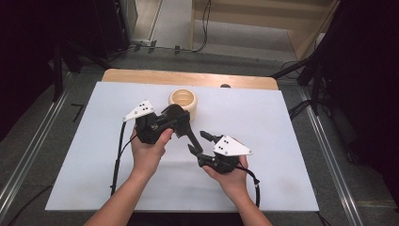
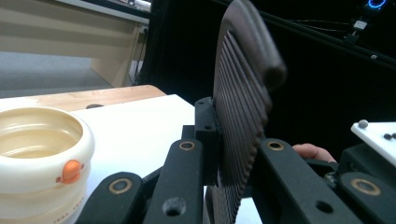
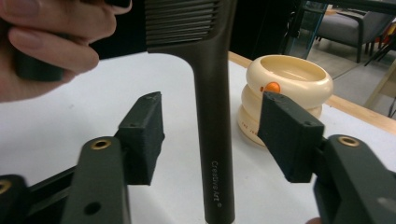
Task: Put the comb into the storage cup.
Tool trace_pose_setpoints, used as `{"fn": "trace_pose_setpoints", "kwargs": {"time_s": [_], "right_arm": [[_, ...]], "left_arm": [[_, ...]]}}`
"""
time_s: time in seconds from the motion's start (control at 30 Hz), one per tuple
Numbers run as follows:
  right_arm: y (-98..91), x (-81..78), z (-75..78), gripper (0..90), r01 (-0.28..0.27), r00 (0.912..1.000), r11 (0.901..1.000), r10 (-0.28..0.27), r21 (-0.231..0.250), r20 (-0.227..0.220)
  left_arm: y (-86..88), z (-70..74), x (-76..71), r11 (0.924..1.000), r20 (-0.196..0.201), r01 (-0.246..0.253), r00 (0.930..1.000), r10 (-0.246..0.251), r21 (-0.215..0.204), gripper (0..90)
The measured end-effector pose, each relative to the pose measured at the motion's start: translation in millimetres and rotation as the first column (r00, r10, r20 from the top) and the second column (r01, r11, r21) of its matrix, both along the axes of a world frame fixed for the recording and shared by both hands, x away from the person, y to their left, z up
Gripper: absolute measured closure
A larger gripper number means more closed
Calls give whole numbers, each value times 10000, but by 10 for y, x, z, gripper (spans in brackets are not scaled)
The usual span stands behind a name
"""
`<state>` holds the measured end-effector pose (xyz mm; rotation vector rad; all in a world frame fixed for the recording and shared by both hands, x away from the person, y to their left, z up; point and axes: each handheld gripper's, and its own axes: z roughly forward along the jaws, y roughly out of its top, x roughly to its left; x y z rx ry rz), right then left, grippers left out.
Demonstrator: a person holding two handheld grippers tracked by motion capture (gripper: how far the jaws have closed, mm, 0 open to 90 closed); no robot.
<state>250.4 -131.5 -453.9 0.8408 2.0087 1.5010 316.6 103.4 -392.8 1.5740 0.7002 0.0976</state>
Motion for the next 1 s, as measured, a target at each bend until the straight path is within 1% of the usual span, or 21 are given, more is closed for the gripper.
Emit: {"fn": "trace_pose_setpoints", "kwargs": {"time_s": [0.07, 0.1, 0.17, 0.23, 0.27, 0.3, 0.33, 0.4, 0.5, 0.6, 0.63, 0.77, 0.8, 0.9, 1.0], "right_arm": [[-47, -13, 9, 237, 340, 9994, 9991, -339, 245, -44], [-72, -14, 13, 203, 350, 9993, 9987, -345, 367, -154], [-119, -16, 8, 118, 205, 9995, 9982, -191, 566, -238], [-170, -23, 4, 81, 149, 9994, 9972, -126, 728, -321], [-183, -28, 2, 79, 237, 9992, 9971, -213, 728, -334], [-200, -36, -5, 53, 396, 9988, 9969, -376, 685, -312], [-220, -38, -14, 0, 403, 9990, 9972, -389, 625, -236], [-263, -51, -27, 0, 346, 9990, 9967, -325, 737, -292], [-329, -56, -46, 0, 401, 9987, 9967, -379, 701, -326], [-398, -67, -65, 0, 521, 9982, 9960, -499, 732, -319], [-423, -71, -73, 0, 579, 9980, 9958, -560, 709, -287], [-513, -96, -99, 0, 714, 9972, 9953, -696, 658, -284], [-546, -101, -110, 0, 767, 9969, 9953, -755, 599, -223], [-621, -118, -130, 0, 779, 9967, 9951, -763, 611, -284], [-716, -138, -144, 0, 915, 9954, 9938, -895, 631, -342]], "left_arm": [[12, 9, 10, 10000, 20, -36, 10000, 36, 23, 844], [18, 15, 12, 10000, -2, -36, 10000, 36, -10, 844], [29, 24, 17, 10000, 43, -66, 10000, 66, 41, 844], [41, 31, 25, 10000, 51, -66, 10000, 66, 48, 844], [48, 35, 30, 9999, 57, -107, 9999, 107, 97, 844], [52, 37, 35, 9999, 57, -122, 9999, 122, 88, 844], [55, 39, 38, 9999, 45, -134, 9999, 134, 75, 844], [64, 46, 50, 9999, 74, -140, 9999, 139, 100, 844], [75, 62, 67, 9997, 75, -202, 9998, 202, 96, 844], [93, 83, 88, 9996, 74, -255, 9997, 254, 136, 844], [96, 89, 94, 9996, 88, -270, 9996, 269, 78, 844], [117, 119, 118, 9993, 136, -364, 9992, 363, 96, 844], [122, 124, 127, 9993, 185, -371, 9991, 369, 95, 844], [130, 144, 145, 9991, 175, -398, 9991, 396, 123, 845], [136, 158, 169, 9991, 209, -398, 9990, 394, 171, 844]]}}
